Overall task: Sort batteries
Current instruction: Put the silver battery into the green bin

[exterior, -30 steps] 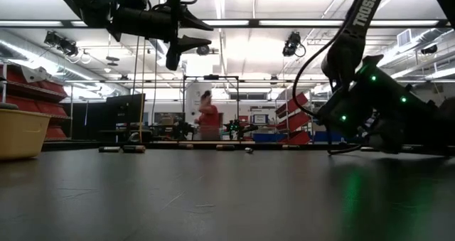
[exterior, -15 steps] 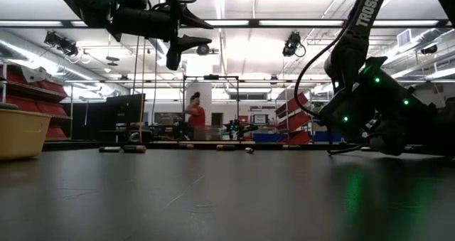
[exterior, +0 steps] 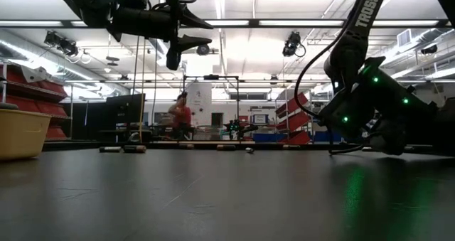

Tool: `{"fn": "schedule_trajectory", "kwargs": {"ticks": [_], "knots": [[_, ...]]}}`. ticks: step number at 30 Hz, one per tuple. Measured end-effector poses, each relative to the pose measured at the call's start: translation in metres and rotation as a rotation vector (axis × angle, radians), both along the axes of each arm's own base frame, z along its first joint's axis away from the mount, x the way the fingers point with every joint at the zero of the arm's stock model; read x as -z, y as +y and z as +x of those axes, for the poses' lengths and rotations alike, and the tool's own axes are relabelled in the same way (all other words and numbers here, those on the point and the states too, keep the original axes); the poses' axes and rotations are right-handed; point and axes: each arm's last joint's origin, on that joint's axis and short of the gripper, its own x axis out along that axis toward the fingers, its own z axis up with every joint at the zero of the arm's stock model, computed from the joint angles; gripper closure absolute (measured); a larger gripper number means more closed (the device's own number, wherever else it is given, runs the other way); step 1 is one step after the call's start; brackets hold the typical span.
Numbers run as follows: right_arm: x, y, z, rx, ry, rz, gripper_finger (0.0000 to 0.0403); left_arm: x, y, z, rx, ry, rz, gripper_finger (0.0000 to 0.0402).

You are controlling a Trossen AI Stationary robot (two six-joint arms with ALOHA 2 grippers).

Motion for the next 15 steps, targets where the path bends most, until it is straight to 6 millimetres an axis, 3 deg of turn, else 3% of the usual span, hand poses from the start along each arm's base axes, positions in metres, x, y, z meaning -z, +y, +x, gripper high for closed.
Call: {"fn": "schedule_trajectory", "kwargs": {"ticks": [7,15], "knots": [[-0.003,-0.008,0.0,0.045,-0.003,0.003,0.0402,0.0,0.0,0.0,0.0,-0.001,0.001,0.0241],[-0.028,-0.02,0.001,0.173,-0.074,-0.049,0.0401,-0.001,0.0,0.0,0.0,-0.006,0.005,0.0241]]}}
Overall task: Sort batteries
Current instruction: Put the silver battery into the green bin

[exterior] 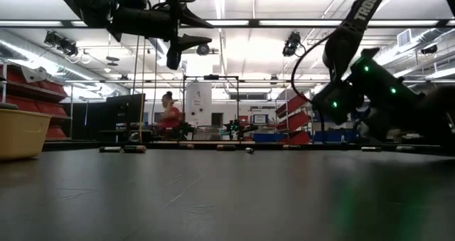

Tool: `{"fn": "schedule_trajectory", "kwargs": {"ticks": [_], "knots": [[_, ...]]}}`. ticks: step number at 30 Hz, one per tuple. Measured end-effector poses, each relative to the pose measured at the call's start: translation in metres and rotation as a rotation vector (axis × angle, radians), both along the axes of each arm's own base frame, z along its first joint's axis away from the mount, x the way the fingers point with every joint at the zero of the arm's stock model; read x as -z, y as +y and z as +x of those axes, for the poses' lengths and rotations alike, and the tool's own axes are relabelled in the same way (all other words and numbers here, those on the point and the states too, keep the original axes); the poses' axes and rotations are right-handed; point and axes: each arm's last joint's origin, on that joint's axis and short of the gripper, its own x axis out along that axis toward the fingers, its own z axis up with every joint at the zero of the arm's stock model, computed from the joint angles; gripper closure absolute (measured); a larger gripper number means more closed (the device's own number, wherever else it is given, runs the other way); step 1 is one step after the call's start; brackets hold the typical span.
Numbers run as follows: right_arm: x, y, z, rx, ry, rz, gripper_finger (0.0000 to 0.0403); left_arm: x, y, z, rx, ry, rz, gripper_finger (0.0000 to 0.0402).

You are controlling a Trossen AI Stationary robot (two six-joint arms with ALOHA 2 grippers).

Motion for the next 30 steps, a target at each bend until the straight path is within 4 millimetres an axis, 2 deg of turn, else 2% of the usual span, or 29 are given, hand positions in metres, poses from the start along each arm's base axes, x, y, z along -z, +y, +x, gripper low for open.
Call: {"fn": "schedule_trajectory", "kwargs": {"ticks": [7,14,17,22,30], "knots": [[-0.028,-0.005,0.004,0.118,-0.126,-0.069,0.0402,-0.001,0.0,0.0,0.0,-0.007,0.004,0.0241],[-0.048,0.0,-0.003,0.198,-0.129,-0.038,0.0403,-0.001,0.0,0.0,0.0,-0.007,0.001,0.0241],[-0.063,0.007,-0.005,0.246,-0.138,0.025,0.0403,-0.001,0.0,0.0,-0.001,-0.008,-0.004,0.0241],[-0.083,0.023,-0.005,0.42,-0.198,0.207,0.0403,-0.001,0.0,0.0,-0.001,-0.008,-0.002,0.0241],[-0.097,0.065,0.004,0.531,-0.289,0.251,0.0403,-0.001,0.0,0.0,0.0,-0.007,0.009,0.0241]]}}
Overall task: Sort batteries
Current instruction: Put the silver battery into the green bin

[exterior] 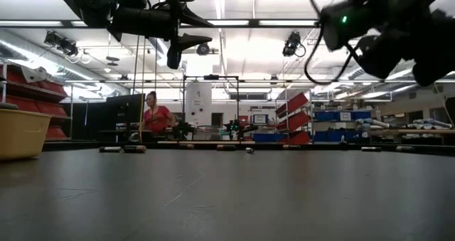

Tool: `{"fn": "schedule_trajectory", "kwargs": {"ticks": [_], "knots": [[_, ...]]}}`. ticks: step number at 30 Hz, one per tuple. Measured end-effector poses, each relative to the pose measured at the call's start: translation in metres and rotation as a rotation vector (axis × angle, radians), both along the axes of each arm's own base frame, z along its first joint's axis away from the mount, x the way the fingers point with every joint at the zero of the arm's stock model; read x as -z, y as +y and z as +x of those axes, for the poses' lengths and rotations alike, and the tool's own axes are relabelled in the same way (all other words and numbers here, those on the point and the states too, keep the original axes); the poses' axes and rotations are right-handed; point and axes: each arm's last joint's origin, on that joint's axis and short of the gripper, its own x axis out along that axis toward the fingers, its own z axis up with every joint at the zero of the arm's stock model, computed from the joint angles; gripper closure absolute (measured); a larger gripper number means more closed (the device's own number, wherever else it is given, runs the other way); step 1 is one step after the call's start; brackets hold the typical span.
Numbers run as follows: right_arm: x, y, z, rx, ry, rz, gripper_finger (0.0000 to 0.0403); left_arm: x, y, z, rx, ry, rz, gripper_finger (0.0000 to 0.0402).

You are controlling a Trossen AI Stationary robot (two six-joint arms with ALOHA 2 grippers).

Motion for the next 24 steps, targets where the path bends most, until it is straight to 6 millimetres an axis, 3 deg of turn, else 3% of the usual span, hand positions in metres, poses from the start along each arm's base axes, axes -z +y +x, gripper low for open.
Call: {"fn": "schedule_trajectory", "kwargs": {"ticks": [12,18,24], "knots": [[-0.006,0.05,0.003,0.033,0.001,0.011,0.0403,0.0,0.0,0.0,0.001,0.004,0.032,0.0241],[0.018,0.065,0.0,0.07,0.018,0.0,0.0403,0.0,0.0,0.0,0.002,0.005,0.048,0.0241],[0.04,0.067,-0.013,0.127,0.1,-0.105,0.0403,0.0,-0.001,0.0,0.044,0.002,0.047,0.0241]]}}
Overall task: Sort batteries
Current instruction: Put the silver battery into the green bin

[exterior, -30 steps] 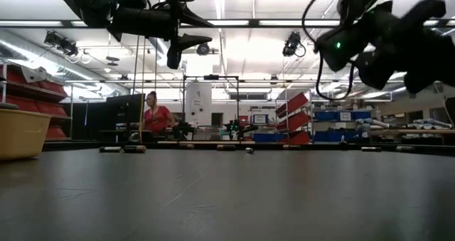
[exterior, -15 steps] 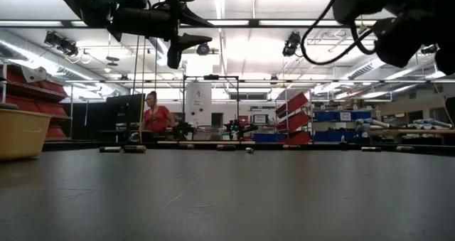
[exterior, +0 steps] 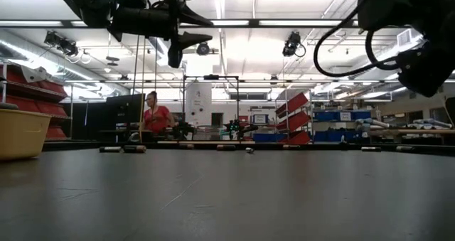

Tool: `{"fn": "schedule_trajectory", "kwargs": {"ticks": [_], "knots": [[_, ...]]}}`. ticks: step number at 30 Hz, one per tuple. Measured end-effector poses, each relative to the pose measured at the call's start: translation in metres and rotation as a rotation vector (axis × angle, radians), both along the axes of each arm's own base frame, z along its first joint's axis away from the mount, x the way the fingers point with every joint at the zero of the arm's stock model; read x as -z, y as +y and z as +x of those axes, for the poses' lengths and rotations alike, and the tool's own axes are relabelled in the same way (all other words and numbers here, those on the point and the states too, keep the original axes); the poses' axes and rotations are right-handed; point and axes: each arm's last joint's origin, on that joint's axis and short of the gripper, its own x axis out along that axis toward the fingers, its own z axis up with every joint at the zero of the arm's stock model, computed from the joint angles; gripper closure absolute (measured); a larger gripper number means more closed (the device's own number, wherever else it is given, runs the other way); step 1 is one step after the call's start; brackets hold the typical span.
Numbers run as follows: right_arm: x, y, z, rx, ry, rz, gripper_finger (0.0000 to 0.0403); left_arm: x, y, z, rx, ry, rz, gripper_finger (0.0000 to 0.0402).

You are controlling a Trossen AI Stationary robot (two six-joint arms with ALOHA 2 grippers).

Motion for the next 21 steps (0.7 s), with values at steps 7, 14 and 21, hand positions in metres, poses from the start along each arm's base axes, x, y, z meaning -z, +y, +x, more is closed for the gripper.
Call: {"fn": "schedule_trajectory", "kwargs": {"ticks": [7,14,21], "knots": [[0.01,0.004,0.002,0.044,-0.06,-0.038,0.0376,0.0,-0.001,0.0,0.034,-0.001,-0.003,0.0241],[0.012,0.007,-0.002,0.072,0.007,-0.016,0.0295,0.0,-0.002,0.0,0.054,-0.001,-0.002,0.0241],[-0.004,0.004,0.001,0.095,-0.006,0.122,0.0274,0.0,-0.002,0.0,0.06,-0.001,-0.002,0.0241]]}}
